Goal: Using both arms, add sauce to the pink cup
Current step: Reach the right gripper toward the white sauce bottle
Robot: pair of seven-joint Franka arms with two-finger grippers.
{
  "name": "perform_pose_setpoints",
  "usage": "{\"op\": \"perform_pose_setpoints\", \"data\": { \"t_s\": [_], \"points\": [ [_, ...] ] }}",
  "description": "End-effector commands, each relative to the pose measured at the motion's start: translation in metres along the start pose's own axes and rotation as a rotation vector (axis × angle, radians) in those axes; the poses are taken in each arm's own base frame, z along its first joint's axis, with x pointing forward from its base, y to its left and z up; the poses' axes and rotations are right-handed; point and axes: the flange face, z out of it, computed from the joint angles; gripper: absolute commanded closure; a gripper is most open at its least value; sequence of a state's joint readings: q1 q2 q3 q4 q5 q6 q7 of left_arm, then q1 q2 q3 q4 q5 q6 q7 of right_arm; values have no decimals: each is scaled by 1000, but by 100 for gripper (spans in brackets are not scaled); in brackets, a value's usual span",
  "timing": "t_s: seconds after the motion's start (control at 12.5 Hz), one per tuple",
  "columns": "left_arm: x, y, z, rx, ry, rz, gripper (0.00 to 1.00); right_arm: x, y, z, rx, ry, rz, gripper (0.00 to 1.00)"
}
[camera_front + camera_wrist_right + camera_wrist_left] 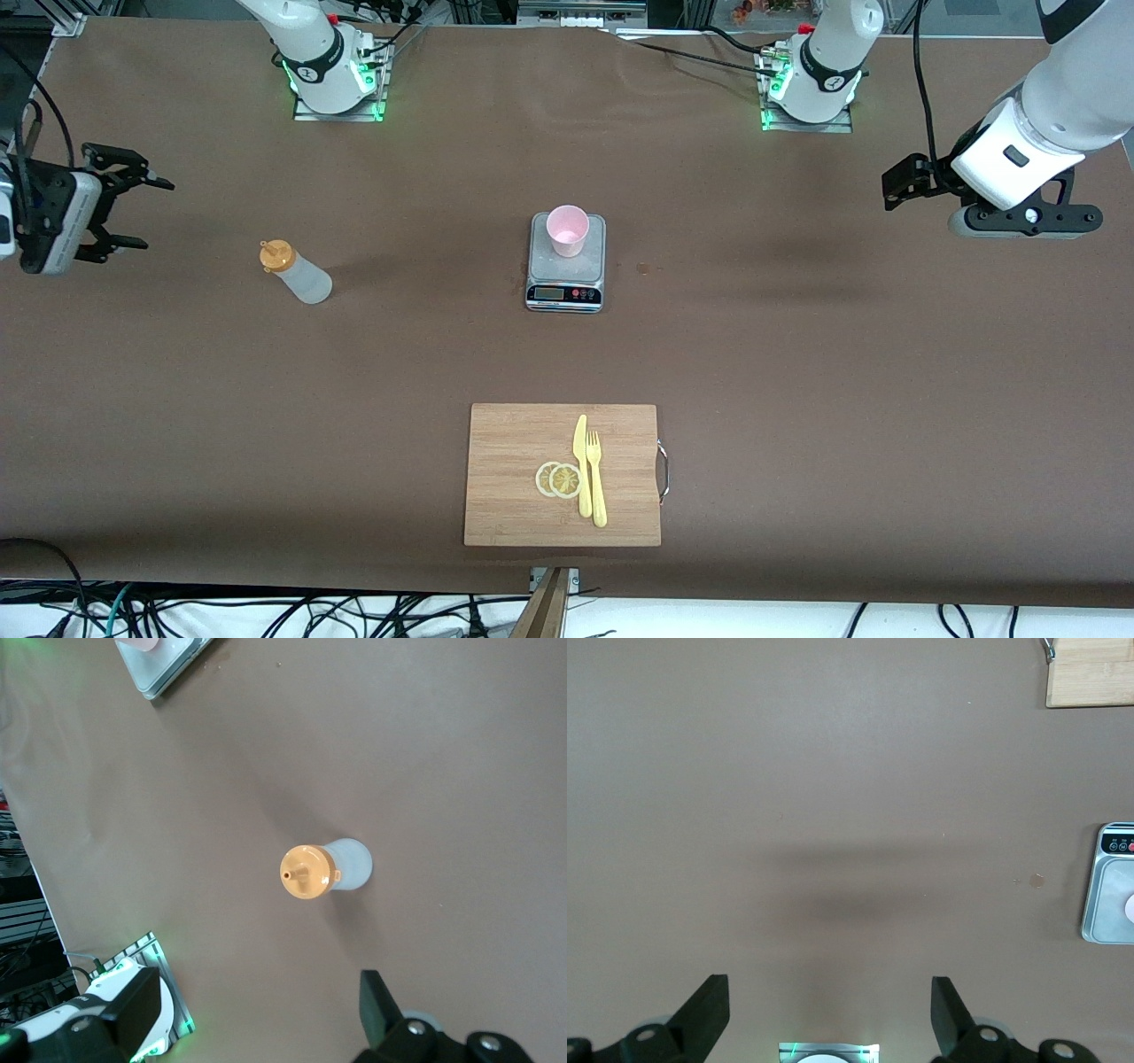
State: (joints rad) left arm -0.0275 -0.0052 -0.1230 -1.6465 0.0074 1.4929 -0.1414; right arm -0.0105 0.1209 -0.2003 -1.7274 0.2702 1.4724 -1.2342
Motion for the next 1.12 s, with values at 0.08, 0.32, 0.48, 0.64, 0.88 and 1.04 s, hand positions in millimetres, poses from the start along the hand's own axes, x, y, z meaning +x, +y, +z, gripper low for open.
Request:
{"op": "perform_pose_setpoints", "data": {
  "t_s": [0.08,0.32,0.48,0.64,0.88,1.04],
  "points": [
    [-3,1,-2,-19,3,8,0,-27,20,45,39,117,-115,1],
    [-3,1,-2,-19,2,8,0,-44,52,82,67,194,-232,1],
    [-3,1,-2,-19,2,8,0,-55,68,98,86,251,-300,1],
    [-2,0,-1,-19,-2,6,0,-69,86,124,115,323,-400,1],
    [-3,0,-1,-19,-2,8,0,-77,109,167,131,452,-571,1],
    [-3,0,-1,-19,-3,8,0,-81,117,192,160,522,-616,1]
  ]
}}
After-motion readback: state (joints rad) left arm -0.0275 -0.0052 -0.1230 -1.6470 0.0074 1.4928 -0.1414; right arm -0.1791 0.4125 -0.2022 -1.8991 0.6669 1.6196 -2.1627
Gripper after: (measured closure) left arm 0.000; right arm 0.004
